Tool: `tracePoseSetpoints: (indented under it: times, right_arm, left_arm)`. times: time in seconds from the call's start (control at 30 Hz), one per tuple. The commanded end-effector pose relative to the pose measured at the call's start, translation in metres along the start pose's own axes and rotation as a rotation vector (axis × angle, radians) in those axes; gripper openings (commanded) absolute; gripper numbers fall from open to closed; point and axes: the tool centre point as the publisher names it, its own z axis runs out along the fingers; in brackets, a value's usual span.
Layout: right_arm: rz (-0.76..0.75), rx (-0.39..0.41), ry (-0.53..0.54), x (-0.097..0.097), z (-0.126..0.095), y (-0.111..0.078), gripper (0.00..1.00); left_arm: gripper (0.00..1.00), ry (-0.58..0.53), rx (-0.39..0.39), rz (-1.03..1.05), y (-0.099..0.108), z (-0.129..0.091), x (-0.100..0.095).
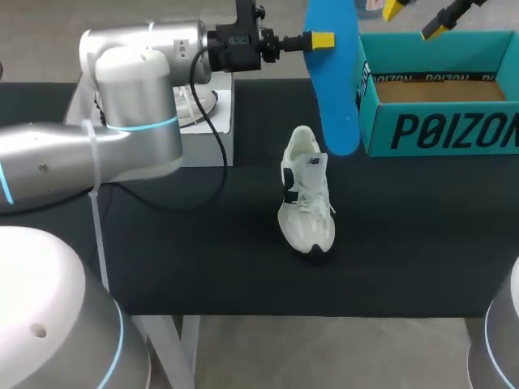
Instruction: Take the shoe out of the shoebox, open the shoe tongue, remove and reinsert the insole, then place the shoe into the shoebox
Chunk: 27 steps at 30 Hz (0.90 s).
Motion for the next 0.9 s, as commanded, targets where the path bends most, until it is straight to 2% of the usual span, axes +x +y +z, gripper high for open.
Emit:
tracePoseSetpoints:
  times: [0.03, 0.1, 0.27, 0.33, 0.37, 0.4, 0.5, 0.73, 0.8, 0.9]
  right_arm:
    - [-0.003, -0.004, 0.003, 0.0, 0.001, 0.0, 1.0]
    - [-0.017, 0.002, -0.001, 0.002, 0.003, 0.0, 1.0]
    - [-0.074, 0.061, -0.102, 0.013, 0.008, 0.0, 1.0]
    - [-0.059, 0.073, -0.168, 0.016, 0.008, -0.001, 1.0]
    - [-0.048, 0.068, -0.186, 0.018, 0.006, -0.002, 1.0]
    - [-0.035, 0.067, -0.198, 0.02, 0.005, -0.003, 1.0]
    - [0.001, 0.073, -0.245, 0.027, 0.003, -0.007, 1.0]
    - [0.009, 0.078, -0.364, 0.054, 0.005, -0.01, 1.0]
    - [0.007, 0.073, -0.382, 0.059, 0.006, -0.01, 1.0]
    - [-0.006, 0.075, -0.411, 0.066, 0.008, -0.009, 1.0]
  left_arm:
    - [0.0, 0.046, 0.011, -0.37, -0.003, -0.001, 0.0]
    - [0.0, 0.046, 0.011, -0.37, -0.003, -0.001, 0.0]
    - [0.0, 0.046, 0.011, -0.37, -0.003, -0.001, 0.0]
    - [0.0, -0.015, -0.013, -0.458, 0.0, -0.001, -0.005]
    - [0.0, 0.001, -0.023, -0.479, 0.002, 0.0, -0.007]
    - [0.0, -0.013, -0.007, -0.491, 0.003, 0.0, -0.007]
    - [0.0, -0.054, -0.037, -0.524, 0.007, 0.004, -0.015]
    - [0.0, 0.015, -0.002, -0.602, 0.009, 0.012, -0.036]
    - [0.0, 0.061, 0.02, -0.695, 0.008, 0.014, -0.044]
    - [0.0, 0.038, 0.028, -0.761, 0.009, 0.016, -0.054]
